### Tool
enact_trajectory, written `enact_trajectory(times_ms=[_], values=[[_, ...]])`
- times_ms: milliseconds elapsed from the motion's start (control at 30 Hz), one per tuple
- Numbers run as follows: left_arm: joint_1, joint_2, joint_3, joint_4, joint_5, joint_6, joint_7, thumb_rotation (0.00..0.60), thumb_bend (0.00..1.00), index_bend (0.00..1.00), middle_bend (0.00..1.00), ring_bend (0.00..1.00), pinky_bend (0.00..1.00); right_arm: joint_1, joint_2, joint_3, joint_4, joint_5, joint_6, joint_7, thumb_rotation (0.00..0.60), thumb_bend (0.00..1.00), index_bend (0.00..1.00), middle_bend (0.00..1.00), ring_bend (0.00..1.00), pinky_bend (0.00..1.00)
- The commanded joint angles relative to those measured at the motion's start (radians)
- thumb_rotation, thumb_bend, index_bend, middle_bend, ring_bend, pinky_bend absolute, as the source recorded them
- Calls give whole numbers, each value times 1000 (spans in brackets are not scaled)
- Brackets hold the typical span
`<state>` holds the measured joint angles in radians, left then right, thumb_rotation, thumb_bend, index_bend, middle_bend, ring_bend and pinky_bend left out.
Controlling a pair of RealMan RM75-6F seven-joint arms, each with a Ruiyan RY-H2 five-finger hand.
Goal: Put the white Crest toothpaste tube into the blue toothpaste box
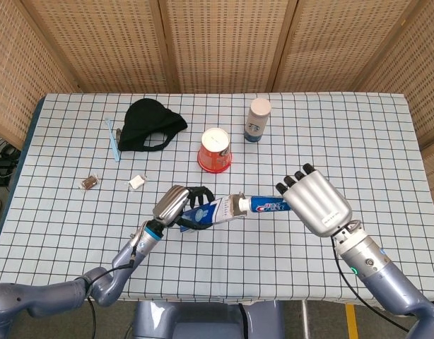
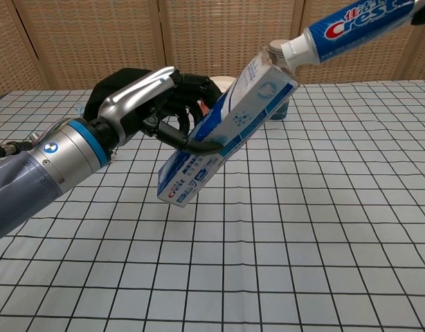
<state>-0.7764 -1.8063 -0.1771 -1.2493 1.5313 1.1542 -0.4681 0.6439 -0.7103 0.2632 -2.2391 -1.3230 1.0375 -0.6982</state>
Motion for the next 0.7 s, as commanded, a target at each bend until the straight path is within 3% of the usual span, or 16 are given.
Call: enact_trajectory(times_ms=[33,433,700], values=[[-6,4,-4,-18,6,4,9,600,245,521,494,535,625,10,-10,-11,-6,-6,-10,-31,600,638,696,676,645,540],[-32,26,-18,-86,-17,-34,86,600,245,521,494,535,625,45,-51,-38,-30,14,-21,-165,600,638,696,677,646,541],[-43,12,-23,-106,-34,-47,122,600,251,521,494,535,625,79,-92,-55,-32,-18,-11,-341,600,635,696,677,648,543]])
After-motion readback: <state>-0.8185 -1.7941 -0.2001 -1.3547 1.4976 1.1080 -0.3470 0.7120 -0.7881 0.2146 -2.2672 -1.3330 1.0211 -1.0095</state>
